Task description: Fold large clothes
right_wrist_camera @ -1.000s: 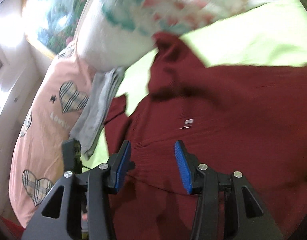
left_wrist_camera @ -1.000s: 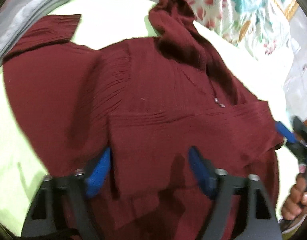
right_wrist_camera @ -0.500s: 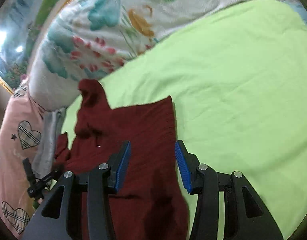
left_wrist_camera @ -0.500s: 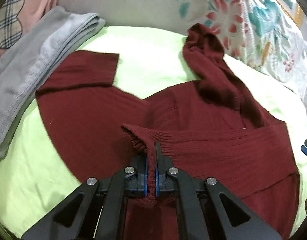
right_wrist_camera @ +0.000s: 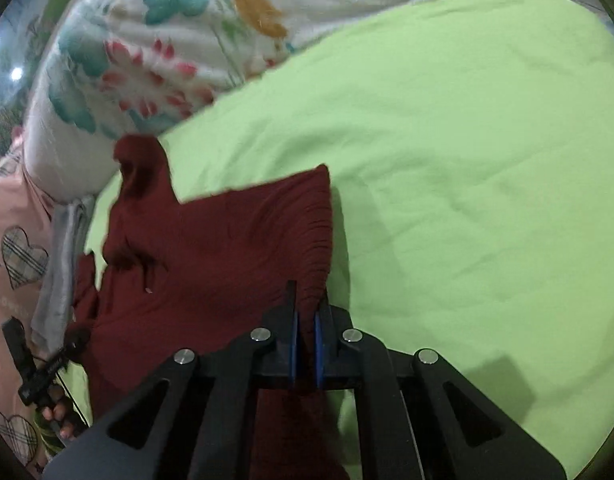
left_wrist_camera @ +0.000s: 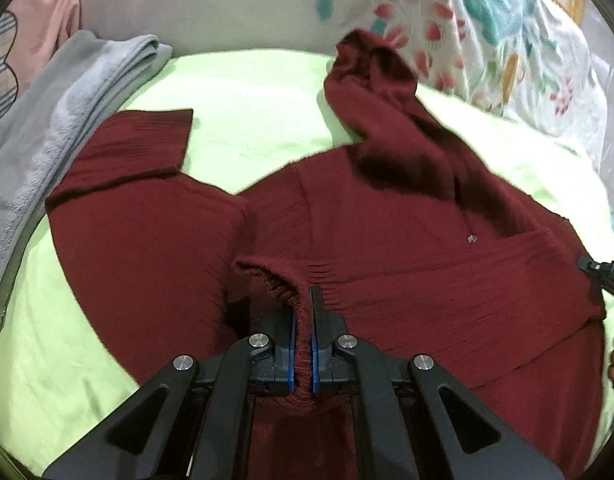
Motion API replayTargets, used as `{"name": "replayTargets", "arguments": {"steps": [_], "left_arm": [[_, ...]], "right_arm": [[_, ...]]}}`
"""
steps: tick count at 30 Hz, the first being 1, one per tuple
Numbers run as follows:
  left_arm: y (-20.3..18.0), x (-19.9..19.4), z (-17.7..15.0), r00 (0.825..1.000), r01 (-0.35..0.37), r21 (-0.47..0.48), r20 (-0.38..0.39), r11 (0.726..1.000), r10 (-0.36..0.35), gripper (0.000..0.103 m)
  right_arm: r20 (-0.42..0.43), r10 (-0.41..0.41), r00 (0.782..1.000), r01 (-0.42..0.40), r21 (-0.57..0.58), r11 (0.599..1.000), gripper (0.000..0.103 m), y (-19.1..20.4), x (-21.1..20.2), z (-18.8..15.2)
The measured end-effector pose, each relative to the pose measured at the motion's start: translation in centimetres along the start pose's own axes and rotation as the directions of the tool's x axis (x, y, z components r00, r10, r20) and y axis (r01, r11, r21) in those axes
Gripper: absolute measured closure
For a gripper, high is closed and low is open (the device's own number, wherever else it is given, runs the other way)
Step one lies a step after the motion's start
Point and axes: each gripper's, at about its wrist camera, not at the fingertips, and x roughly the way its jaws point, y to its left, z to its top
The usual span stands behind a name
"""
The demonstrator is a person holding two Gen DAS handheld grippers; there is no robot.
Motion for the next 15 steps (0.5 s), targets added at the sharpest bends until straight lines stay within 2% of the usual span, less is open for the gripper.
{"name": "replayTargets", "arguments": {"steps": [2, 4, 5, 6, 8, 9, 11, 14, 15], "left_arm": [[0.3, 0.6, -0.3, 1.0, -0.007, -0.005, -0.018, 1.0, 0.007, 0.099], [0.9, 0.6, -0.6, 1.0, 0.011, -0.023, -0.022, 1.0, -0.012, 0.097], [1.2, 0.5, -0.8, 1.0, 0.018, -0.032, -0.022, 0.999, -0.019, 0.095], [1.6, 0.4, -0.9, 1.0, 0.016, -0.043, -0.026, 0.999, -0.018, 0.091], [2.2, 0.2, -1.2, 0.999, 0.011, -0.059, -0.032, 0.998, -0.013, 0.087], [2.6, -0.2, -1.4, 0.999, 0.01, -0.067, -0.03, 0.998, -0.012, 0.086], [3.9, -1.1, -1.7, 1.0, -0.011, -0.083, -0.018, 0.996, 0.01, 0.086], [6.7, -2.5, -1.1, 0.999, -0.031, -0.118, 0.014, 0.992, 0.033, 0.086], [7.5, -2.8, -0.6, 0.998, -0.06, -0.123, 0.021, 0.991, 0.063, 0.077]], "right_arm": [[0.028, -0.065, 0.997, 0.066, -0.015, 0.998, 0.087, 0.6, -0.9, -0.5], [0.097, -0.074, 0.993, 0.078, -0.04, 0.996, 0.082, 1.7, -2.9, -1.2], [0.115, -0.047, 0.992, 0.054, -0.055, 0.997, 0.077, 2.3, -3.4, -1.5], [0.113, 0.017, 0.993, -0.006, -0.096, 0.995, 0.074, 3.6, -3.8, -2.2], [0.049, 0.064, 0.997, -0.056, -0.142, 0.988, 0.058, 5.0, -2.9, -3.1], [0.001, 0.06, 0.998, -0.059, -0.141, 0.988, 0.058, 5.2, -1.8, -3.7], [-0.032, -0.036, 0.999, 0.031, -0.132, 0.991, 0.059, 4.6, -0.4, -4.3], [0.003, 0.012, 1.0, -0.012, -0.059, 0.998, 0.059, 4.0, -1.6, -4.7], [0.019, 0.039, 0.999, -0.038, -0.061, 0.997, 0.059, 4.5, -2.3, -5.0]]}}
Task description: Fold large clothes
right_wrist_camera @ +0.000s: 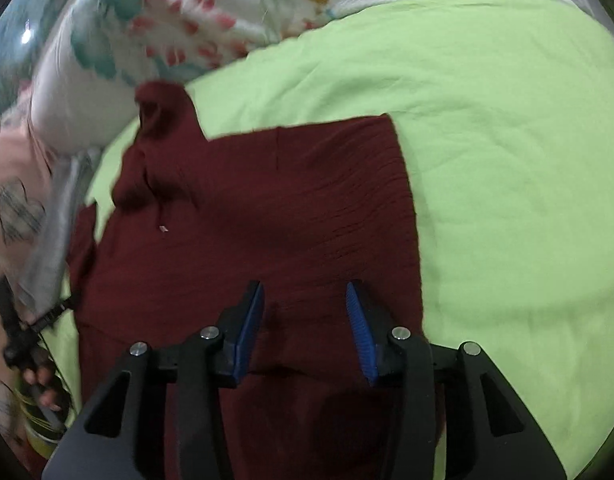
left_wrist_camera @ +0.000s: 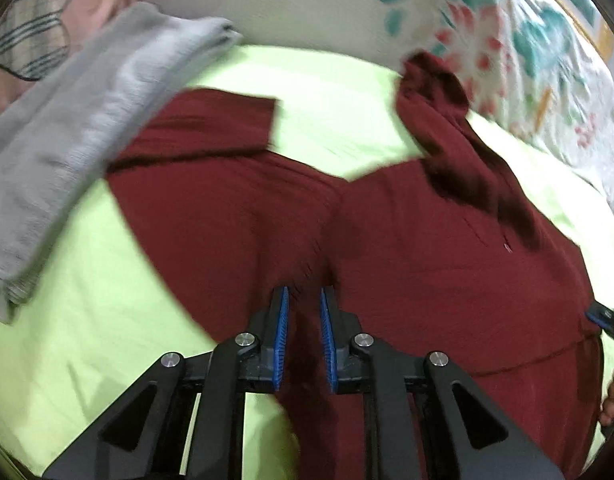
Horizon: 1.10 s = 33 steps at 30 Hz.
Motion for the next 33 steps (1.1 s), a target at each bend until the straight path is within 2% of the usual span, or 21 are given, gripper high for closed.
{"name": "replayTargets", "arguments": {"steps": [1, 2, 3, 4, 6, 8, 12, 14, 15, 16, 17, 18, 22, 25, 29, 31, 33], "left_arm": [[0.6, 0.0, 0.8, 0.999, -0.046, 0.003, 0.007, 0.999, 0.046, 0.069], [1.1, 0.2, 1.7, 0.994, -0.107, 0.01, 0.013, 0.994, 0.107, 0.052], [1.5, 0.6, 2.7, 0.986, -0.167, 0.017, 0.025, 0.986, 0.166, 0.049], [1.7, 1.1, 3.8, 0.978, -0.205, 0.031, 0.032, 0.978, 0.204, 0.049], [2.0, 2.6, 5.5, 0.973, -0.232, 0.058, 0.022, 0.971, 0.231, 0.042], [1.8, 4.6, 6.9, 0.964, -0.265, 0.115, 0.02, 0.957, 0.264, 0.041], [1.5, 9.5, 8.6, 0.912, -0.402, 0.239, 0.015, 0.884, 0.41, 0.04], [2.0, 11.0, 9.5, 0.887, -0.455, 0.245, 0.035, 0.856, 0.461, 0.039], [2.2, 11.4, 9.9, 0.881, -0.468, 0.238, 0.049, 0.851, 0.47, 0.041], [2.2, 11.6, 10.5, 0.882, -0.467, 0.23, 0.062, 0.854, 0.466, 0.048], [2.3, 11.7, 10.8, 0.891, -0.452, 0.224, 0.064, 0.863, 0.45, 0.081], [2.5, 11.8, 11.2, 0.906, -0.42, 0.213, 0.043, 0.882, 0.421, 0.099], [2.9, 9.7, 11.5, 0.948, -0.318, 0.126, 0.057, 0.94, 0.313, 0.1], [2.8, 5.6, 10.5, 0.977, -0.198, 0.05, 0.086, 0.979, 0.193, 0.101], [-0.2, 0.1, 8.4, 0.991, -0.057, 0.023, 0.125, 0.998, 0.054, 0.101], [-3.2, -2.8, 6.8, 0.988, 0.027, 0.037, 0.153, 0.999, -0.032, 0.101], [-6.5, -4.2, 6.2, 0.981, 0.104, 0.052, 0.158, 0.993, -0.111, 0.101]], "right_arm": [[0.013, 0.039, 0.999, -0.039, -0.011, 0.999, 0.059, 0.7, -0.6, -0.2], [0.018, 0.075, 0.997, -0.074, -0.025, 0.997, 0.059, 1.6, -1.1, -0.5], [0.014, 0.104, 0.994, -0.104, -0.043, 0.994, 0.058, 2.6, -1.5, -1.0], [0.006, 0.13, 0.992, -0.129, -0.053, 0.99, 0.058, 3.4, -1.7, -1.4], [-0.017, 0.165, 0.986, -0.165, -0.061, 0.984, 0.058, 4.9, -1.6, -2.4], [-0.043, 0.191, 0.981, -0.193, -0.051, 0.98, 0.058, 6.1, -1.1, -3.0], [-0.087, 0.214, 0.973, -0.217, -0.024, 0.976, 0.058, 6.7, -0.3, -3.9], [-0.093, 0.209, 0.973, -0.212, -0.021, 0.977, 0.058, 6.5, -0.2, -4.0], [-0.094, 0.205, 0.974, -0.208, -0.02, 0.978, 0.058, 6.4, -0.2, -4.0], [-0.094, 0.199, 0.976, -0.201, -0.019, 0.979, 0.058, 6.5, -0.2, -4.0], [-0.094, 0.192, 0.977, -0.195, -0.019, 0.981, 0.058, 6.4, -0.2, -4.0], [-0.093, 0.183, 0.979, -0.186, -0.017, 0.982, 0.058, 6.2, -0.3, -3.9], [-0.082, 0.179, 0.98, -0.18, 0.0, 0.984, 0.058, 5.4, -0.7, -3.8], [-0.063, 0.187, 0.98, -0.187, 0.004, 0.982, 0.058, 5.1, -1.3, -3.8], [-0.049, 0.189, 0.981, -0.188, 0.028, 0.982, 0.058, 4.2, -1.8, -3.8], [-0.037, 0.188, 0.981, -0.186, 0.046, 0.981, 0.058, 3.7, -2.2, -3.9], [-0.018, 0.188, 0.982, -0.187, 0.062, 0.98, 0.058, 3.1, -3.0, -4.0]]}}
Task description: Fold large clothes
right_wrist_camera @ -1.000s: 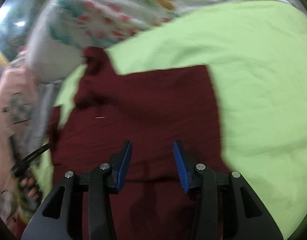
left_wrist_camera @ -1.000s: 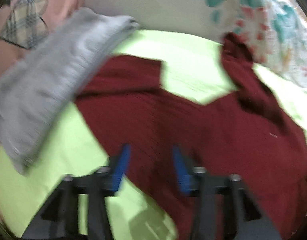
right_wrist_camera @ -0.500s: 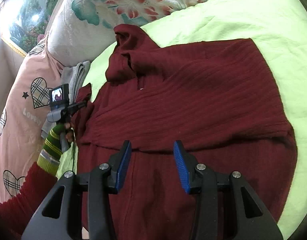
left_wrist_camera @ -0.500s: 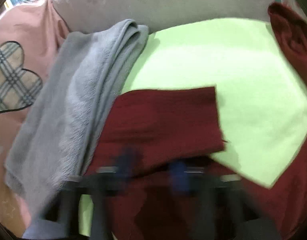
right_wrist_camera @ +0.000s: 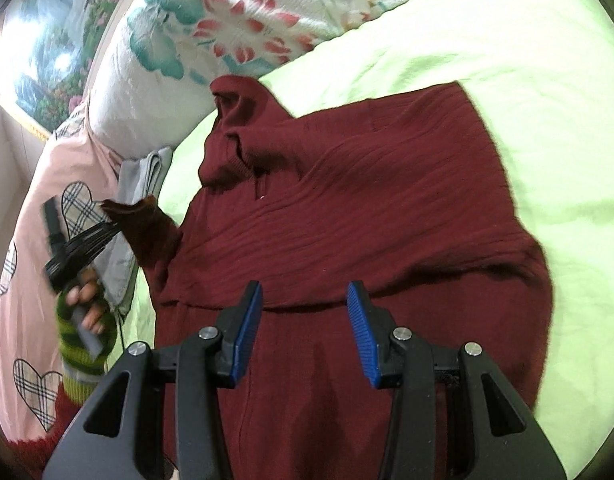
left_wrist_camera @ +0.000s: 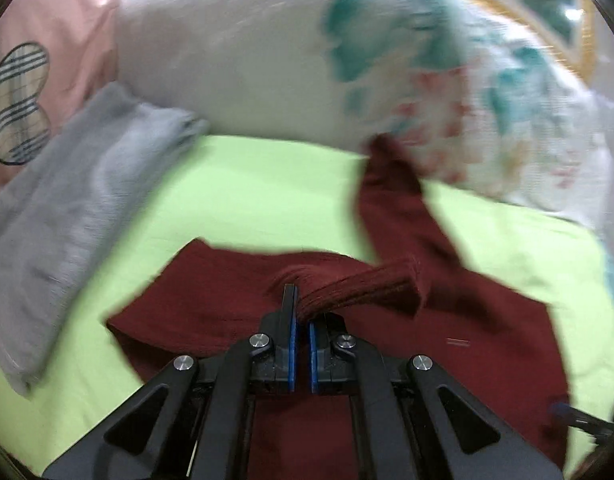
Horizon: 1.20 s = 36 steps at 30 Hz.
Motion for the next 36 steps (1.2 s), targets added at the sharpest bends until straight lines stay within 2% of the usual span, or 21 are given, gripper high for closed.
{"name": "replayTargets", "arguments": {"steps": [2, 4, 7, 13, 18, 20, 21, 22, 24, 26, 28, 30, 33, 36], "left_arm": [[-4.0, -0.9, -0.9, 0.997, 0.083, 0.002, 0.003, 0.997, -0.083, 0.1], [-8.0, -1.1, -2.0, 0.992, 0.125, 0.028, 0.009, 0.992, -0.125, 0.1], [-14.4, 0.8, -3.9, 0.978, 0.207, 0.06, -0.051, 0.977, -0.204, 0.1], [-22.7, 5.3, -8.6, 0.961, 0.251, 0.14, -0.155, 0.958, -0.229, 0.1], [-23.9, 8.2, -11.7, 0.939, 0.265, 0.15, -0.263, 0.952, -0.221, 0.094], [-22.7, 7.7, -12.3, 0.933, 0.276, 0.14, -0.275, 0.951, -0.23, 0.086], [-22.1, 7.0, -12.6, 0.932, 0.28, 0.141, -0.277, 0.95, -0.233, 0.077], [-21.4, 6.2, -12.8, 0.932, 0.283, 0.144, -0.273, 0.948, -0.237, 0.071], [-19.3, 4.1, -13.0, 0.942, 0.271, 0.148, -0.243, 0.951, -0.23, 0.06], [-16.4, 1.6, -13.5, 0.958, 0.236, 0.15, -0.201, 0.96, -0.204, 0.059], [-12.6, -0.7, -13.9, 0.979, 0.156, 0.132, -0.151, 0.979, -0.136, 0.058], [-7.8, -2.2, -14.0, 0.993, 0.044, 0.078, -0.114, 0.996, -0.035, 0.058], [-1.0, -3.0, -14.2, 0.989, -0.092, -0.025, -0.12, 0.995, 0.088, 0.057], [3.9, -2.2, -14.7, 0.975, -0.158, -0.095, -0.172, 0.983, 0.14, 0.057]], "right_arm": [[0.019, -0.003, 1.0, 0.003, 0.013, 1.0, 0.058, -0.4, -1.0, -0.1], [0.043, -0.013, 0.999, 0.012, 0.029, 1.0, 0.058, -1.2, -2.2, -0.1], [0.08, -0.032, 0.996, 0.026, 0.073, 0.997, 0.058, -2.8, -4.1, -0.1], [0.123, -0.067, 0.99, 0.052, 0.12, 0.991, 0.058, -5.0, -6.5, 0.1], [0.125, -0.072, 0.99, 0.055, 0.133, 0.99, 0.058, -5.6, -6.5, 0.4], [0.121, -0.065, 0.991, 0.05, 0.122, 0.991, 0.058, -5.2, -6.1, 0.6], [0.117, -0.063, 0.991, 0.049, 0.116, 0.992, 0.058, -4.9, -5.8, 0.7], [0.108, -0.056, 0.993, 0.045, 0.108, 0.993, 0.055, -4.6, -5.3, 0.9], [0.085, -0.043, 0.995, 0.035, 0.092, 0.995, 0.047, -3.9, -4.1, 1.4], [0.056, -0.029, 0.998, 0.025, 0.072, 0.997, 0.045, -3.1, -2.5, 1.9], [0.033, -0.02, 0.999, 0.018, 0.054, 0.998, 0.045, -2.4, -1.1, 2.3], [0.023, -0.032, 0.999, 0.031, 0.035, 0.999, 0.045, -1.9, 0.1, 2.8], [0.011, -0.071, 0.997, 0.071, 0.013, 0.997, 0.045, -1.7, 2.0, 3.8], [-0.021, -0.128, 0.992, 0.128, 0.012, 0.992, 0.045, -2.3, 4.0, 4.8]]}}
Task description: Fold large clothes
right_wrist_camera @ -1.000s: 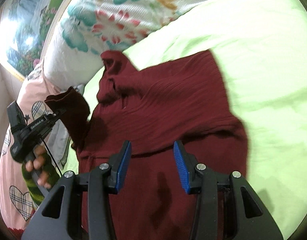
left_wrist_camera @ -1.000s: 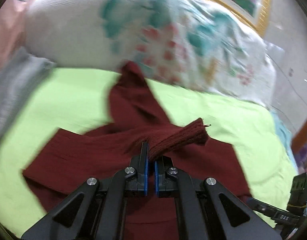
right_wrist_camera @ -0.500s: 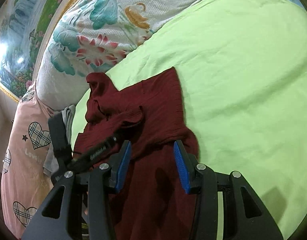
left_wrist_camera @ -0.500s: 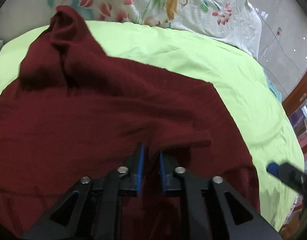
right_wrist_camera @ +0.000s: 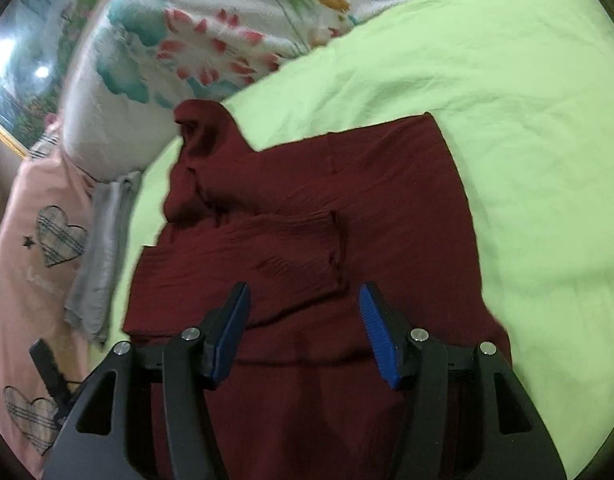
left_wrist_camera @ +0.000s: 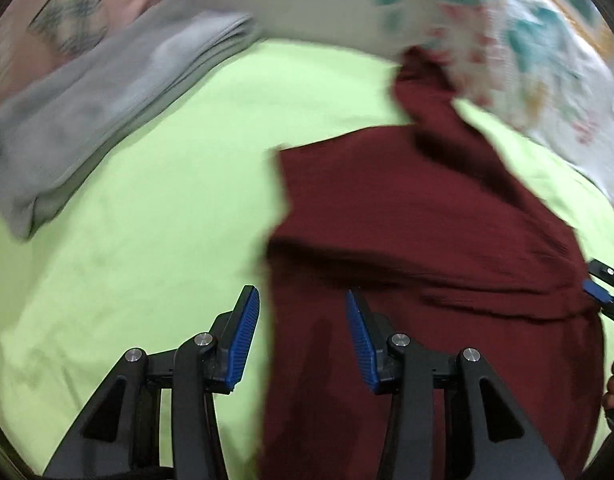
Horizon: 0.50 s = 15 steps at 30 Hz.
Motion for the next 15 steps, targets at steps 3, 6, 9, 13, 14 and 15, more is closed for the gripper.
{"name": "replayTargets", "arguments": {"steps": [3, 6, 9, 13, 14, 15], "left_arm": [[1.3, 1.5, 0.0, 0.999, 0.033, 0.0, -0.042, 0.999, -0.032, 0.057], [0.8, 2.5, 0.6, 0.996, 0.077, 0.028, -0.051, 0.997, -0.075, 0.057], [0.0, 3.5, 1.7, 0.996, 0.08, 0.047, -0.045, 0.996, -0.078, 0.071], [0.0, 2.8, 2.8, 0.998, 0.064, 0.048, 0.001, 0.997, -0.064, 0.094], [-0.2, 2.0, 2.7, 0.998, 0.053, 0.069, 0.032, 0.996, -0.055, 0.095], [-0.5, 1.5, 2.4, 0.998, 0.044, 0.089, 0.051, 0.995, -0.049, 0.095]], "right_arm": [[-0.023, -0.043, 0.999, 0.043, -0.008, 0.999, 0.045, 0.1, 2.0, 0.8], [-0.021, -0.036, 0.999, 0.035, -0.021, 0.999, 0.049, 0.8, 2.7, 1.4], [-0.015, 0.021, 1.0, -0.021, -0.022, 1.0, 0.097, 1.4, 2.4, 1.8], [0.124, 0.096, 0.988, -0.093, -0.032, 0.995, 0.099, 1.8, -2.4, 2.1], [0.157, 0.099, 0.983, -0.096, -0.028, 0.995, 0.099, 1.4, -3.7, 2.1], [0.193, 0.064, 0.979, -0.061, -0.021, 0.998, 0.099, 0.6, -5.1, 2.0]]}}
